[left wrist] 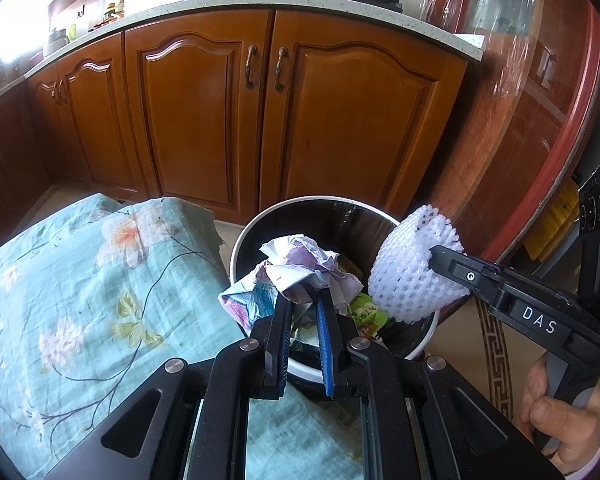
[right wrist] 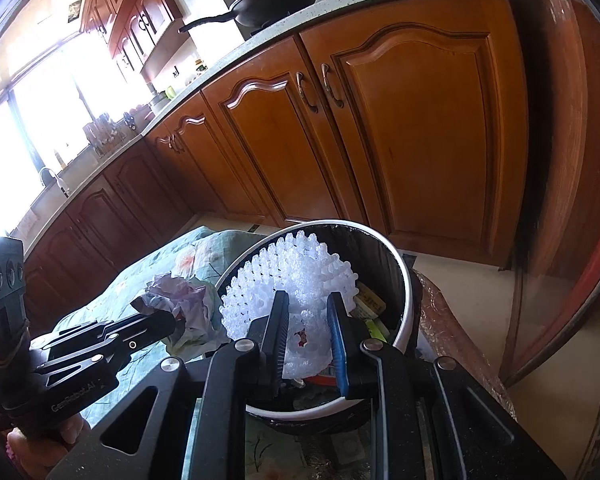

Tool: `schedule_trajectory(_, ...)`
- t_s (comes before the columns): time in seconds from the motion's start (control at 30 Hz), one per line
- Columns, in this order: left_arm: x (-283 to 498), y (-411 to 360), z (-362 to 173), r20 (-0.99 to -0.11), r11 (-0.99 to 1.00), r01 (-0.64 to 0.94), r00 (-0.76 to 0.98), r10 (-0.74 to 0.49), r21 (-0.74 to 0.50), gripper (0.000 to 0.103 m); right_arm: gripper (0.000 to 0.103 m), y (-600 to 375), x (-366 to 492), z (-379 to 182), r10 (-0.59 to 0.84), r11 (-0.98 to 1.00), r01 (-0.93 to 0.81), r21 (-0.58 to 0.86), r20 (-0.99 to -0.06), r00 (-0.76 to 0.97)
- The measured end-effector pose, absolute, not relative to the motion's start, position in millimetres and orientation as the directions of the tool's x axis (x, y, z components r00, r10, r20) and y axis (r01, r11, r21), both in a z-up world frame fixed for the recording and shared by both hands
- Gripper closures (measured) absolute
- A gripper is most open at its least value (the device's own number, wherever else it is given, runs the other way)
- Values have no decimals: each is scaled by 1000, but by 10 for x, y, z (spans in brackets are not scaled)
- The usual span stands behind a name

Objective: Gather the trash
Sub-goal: 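Carry the foam net and foil wrapper over the trash bin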

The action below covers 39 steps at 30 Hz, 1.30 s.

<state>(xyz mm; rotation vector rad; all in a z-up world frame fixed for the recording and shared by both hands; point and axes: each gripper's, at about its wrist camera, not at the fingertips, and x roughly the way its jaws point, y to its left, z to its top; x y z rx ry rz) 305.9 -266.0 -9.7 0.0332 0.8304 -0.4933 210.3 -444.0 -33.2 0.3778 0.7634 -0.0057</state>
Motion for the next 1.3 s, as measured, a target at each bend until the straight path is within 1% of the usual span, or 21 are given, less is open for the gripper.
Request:
schedule_trajectory(0.77,3251,-2835,-291,-748,890,428,536,-391,-158,92,83,-4489,2246,-429,130,937,144,317,-702,700)
schedule_trajectory(1.3,3280,-2844,-304,-753,888,430,527,-394,-164,91,83,-4452,2349,-456,138,944,129,303,-719,682)
